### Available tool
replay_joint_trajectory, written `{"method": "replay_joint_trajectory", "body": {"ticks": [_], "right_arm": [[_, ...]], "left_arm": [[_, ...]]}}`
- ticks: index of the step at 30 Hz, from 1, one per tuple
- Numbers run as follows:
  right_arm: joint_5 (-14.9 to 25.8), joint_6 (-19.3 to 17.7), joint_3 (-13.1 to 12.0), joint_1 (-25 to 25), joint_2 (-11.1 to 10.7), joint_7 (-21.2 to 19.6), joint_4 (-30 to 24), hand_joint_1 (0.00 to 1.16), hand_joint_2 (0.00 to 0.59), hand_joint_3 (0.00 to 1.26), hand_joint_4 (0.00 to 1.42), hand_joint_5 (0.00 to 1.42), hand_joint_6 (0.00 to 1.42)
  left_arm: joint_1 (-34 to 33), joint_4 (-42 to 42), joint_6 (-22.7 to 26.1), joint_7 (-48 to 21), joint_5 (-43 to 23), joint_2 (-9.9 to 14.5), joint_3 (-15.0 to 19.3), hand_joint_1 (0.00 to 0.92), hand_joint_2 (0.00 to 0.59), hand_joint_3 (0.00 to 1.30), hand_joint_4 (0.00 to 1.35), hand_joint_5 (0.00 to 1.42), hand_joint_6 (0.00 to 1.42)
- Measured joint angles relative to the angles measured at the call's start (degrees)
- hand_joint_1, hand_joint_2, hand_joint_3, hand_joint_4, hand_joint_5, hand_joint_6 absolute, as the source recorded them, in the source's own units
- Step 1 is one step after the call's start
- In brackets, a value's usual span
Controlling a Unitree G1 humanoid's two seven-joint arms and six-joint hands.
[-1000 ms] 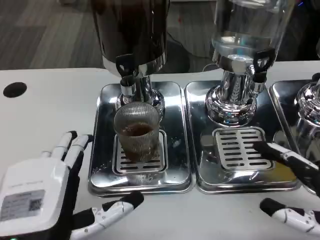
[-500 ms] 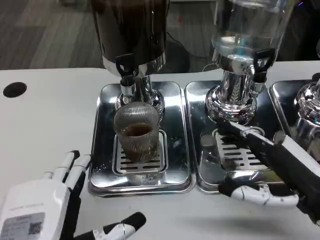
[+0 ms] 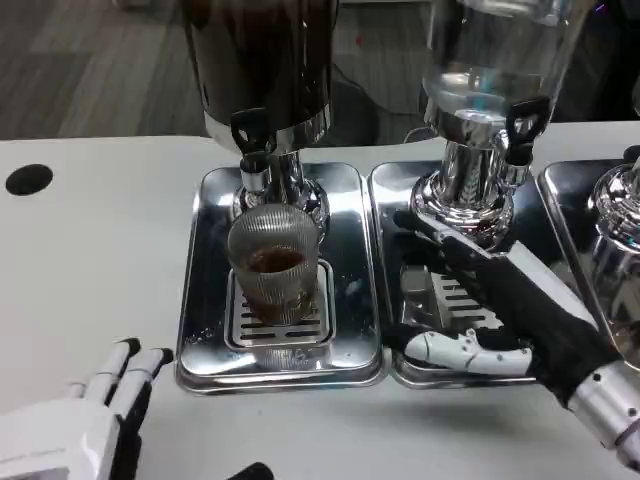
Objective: Grasp the cup under the faucet to collect the drink, then remove the cup.
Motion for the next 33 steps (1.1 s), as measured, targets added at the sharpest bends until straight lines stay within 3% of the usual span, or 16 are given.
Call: {"method": "replay_joint_trajectory", "body": {"ticks": [7,33], "right_arm": [[-2.31,1.46,1.79,-4.3,2.1,-1.72,3.66,0.61,0.107,0.1,0.16,0.17,0.1],[-10.71,5.33,6.36,-17.81,12.54,-15.02,19.39,0.6,0.114,0.11,0.15,0.15,0.05]], "left_arm": [[2.23,-0.05,-1.62,0.28,-1.94,0.16,3.28,0.0,0.046,0.21,0.1,0.21,0.42],[10.59,-0.15,-9.17,4.14,-4.65,-0.54,7.19,0.0,0.065,0.22,0.11,0.22,0.42]]}}
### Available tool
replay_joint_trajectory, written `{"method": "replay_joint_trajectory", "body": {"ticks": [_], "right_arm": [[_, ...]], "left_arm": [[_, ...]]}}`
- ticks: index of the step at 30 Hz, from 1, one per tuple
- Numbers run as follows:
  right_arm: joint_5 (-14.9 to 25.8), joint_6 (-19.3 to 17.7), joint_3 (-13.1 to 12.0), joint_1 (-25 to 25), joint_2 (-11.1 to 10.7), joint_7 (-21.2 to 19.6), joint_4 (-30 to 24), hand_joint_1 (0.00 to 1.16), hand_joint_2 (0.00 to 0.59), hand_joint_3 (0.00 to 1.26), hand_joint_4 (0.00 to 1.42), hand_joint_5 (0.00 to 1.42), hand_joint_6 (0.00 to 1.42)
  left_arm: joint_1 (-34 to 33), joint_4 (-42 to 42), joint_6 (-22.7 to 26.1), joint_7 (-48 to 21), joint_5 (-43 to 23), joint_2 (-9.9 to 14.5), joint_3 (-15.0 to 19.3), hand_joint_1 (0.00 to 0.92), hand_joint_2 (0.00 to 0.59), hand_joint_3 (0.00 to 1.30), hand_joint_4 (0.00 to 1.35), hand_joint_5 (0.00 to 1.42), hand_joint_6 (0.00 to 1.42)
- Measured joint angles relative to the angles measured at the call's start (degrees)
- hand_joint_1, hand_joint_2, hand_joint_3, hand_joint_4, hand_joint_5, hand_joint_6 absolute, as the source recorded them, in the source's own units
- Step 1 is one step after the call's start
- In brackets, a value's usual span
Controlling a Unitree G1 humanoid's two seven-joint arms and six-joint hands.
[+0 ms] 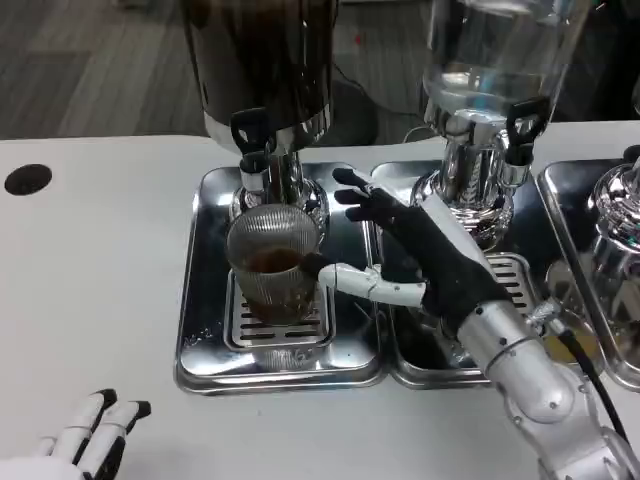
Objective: Grasp the cup under the faucet to collect the drink, then remove the cup.
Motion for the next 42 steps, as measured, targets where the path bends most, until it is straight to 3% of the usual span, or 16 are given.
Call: {"method": "replay_joint_trajectory", "body": {"ticks": [12,27,42], "right_arm": [[-1.51,0.01,3.01,-1.53,3.87,-2.01,3.44,0.55,0.11,0.06,0.1,0.12,0.01],[-2.62,0.36,4.69,-1.56,4.62,-3.59,3.22,0.52,0.112,0.0,0.02,0.09,0.0],[-3.28,1.02,5.79,-1.57,6.41,-5.75,5.73,0.53,0.11,0.03,0.07,0.11,0.0]], "left_arm": [[0.79,0.84,-1.6,0.33,-1.9,-0.1,1.54,0.0,0.067,0.23,0.11,0.22,0.42],[-0.53,1.45,-1.89,0.11,-3.74,0.02,3.09,0.0,0.079,0.27,0.12,0.22,0.42],[0.22,1.85,-2.72,0.1,-4.21,0.17,4.17,0.0,0.081,0.29,0.13,0.22,0.43]]}}
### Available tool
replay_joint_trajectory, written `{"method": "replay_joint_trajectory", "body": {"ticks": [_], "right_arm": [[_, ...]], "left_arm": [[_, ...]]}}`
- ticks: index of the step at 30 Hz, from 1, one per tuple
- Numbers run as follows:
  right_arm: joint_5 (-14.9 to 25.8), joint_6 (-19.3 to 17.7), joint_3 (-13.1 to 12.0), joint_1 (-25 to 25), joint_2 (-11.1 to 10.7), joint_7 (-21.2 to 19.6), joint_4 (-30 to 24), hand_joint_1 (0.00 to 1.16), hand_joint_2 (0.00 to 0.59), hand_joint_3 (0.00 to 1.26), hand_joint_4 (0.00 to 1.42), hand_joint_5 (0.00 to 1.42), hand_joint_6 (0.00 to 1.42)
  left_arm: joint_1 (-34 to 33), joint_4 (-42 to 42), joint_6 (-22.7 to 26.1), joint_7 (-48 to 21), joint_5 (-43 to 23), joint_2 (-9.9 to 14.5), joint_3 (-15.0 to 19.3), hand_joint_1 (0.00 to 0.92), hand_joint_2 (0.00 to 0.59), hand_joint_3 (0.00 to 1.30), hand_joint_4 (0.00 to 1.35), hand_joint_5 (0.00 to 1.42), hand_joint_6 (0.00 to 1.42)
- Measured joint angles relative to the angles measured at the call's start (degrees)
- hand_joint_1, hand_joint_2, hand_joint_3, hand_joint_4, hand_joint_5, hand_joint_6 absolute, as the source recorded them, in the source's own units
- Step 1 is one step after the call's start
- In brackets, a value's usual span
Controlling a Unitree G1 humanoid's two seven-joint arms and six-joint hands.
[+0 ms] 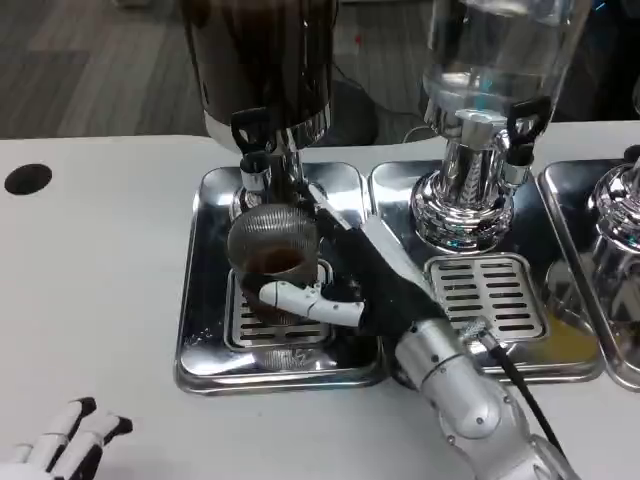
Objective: Grasp the cup under the faucet to collect the drink, then remove the cup.
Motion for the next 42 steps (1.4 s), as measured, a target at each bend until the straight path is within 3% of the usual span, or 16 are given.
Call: {"method": "replay_joint_trajectory", "body": {"ticks": [42], "right_arm": [[-2.67,-0.02,1.77,-0.29,0.65,-5.51,2.4,0.65,0.095,0.19,0.19,0.22,0.08]], "left_arm": [[1.49,-0.05,-2.26,-1.06,-2.23,-0.41,3.73,0.0,0.095,0.34,0.18,0.25,0.44]]}}
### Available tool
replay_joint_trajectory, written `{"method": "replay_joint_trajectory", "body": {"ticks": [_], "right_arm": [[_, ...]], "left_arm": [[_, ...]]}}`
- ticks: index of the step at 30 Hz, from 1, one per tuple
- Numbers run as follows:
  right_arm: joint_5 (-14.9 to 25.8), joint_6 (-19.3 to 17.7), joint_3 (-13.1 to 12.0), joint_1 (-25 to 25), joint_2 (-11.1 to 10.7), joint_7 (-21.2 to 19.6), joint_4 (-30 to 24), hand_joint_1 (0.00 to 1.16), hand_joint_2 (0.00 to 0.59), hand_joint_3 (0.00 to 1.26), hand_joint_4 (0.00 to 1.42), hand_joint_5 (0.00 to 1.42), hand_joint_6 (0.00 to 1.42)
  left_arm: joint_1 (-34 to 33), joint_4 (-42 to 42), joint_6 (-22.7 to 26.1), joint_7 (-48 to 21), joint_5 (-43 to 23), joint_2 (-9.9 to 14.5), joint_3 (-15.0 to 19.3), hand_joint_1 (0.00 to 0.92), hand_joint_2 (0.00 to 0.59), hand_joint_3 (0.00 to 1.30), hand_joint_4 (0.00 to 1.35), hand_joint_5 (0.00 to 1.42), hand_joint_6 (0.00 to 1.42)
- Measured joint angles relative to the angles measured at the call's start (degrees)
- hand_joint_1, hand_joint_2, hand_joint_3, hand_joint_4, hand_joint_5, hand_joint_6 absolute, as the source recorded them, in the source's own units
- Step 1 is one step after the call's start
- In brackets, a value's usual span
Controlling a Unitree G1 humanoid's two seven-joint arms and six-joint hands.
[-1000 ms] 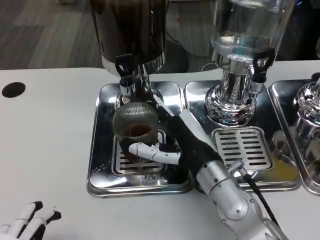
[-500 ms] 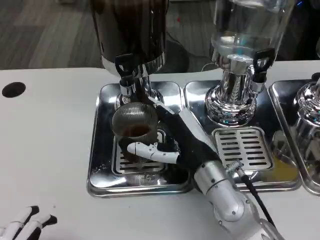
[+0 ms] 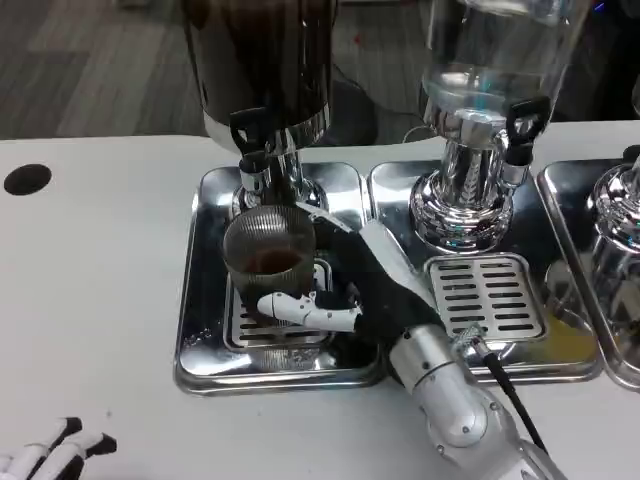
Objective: Grasp the cup under the faucet to collect the drink, then remove the cup.
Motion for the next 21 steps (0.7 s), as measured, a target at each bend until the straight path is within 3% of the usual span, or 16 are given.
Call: {"method": "replay_joint_trajectory", "body": {"ticks": [21], "right_arm": [[-0.81,0.68,-0.08,1.06,0.0,-3.12,-0.44,0.66,0.094,0.31,0.29,0.28,0.1]], "left_arm": [[-0.86,-0.36,0.03,-2.06,0.01,-0.64,0.19,0.0,0.111,0.34,0.19,0.26,0.44]]}}
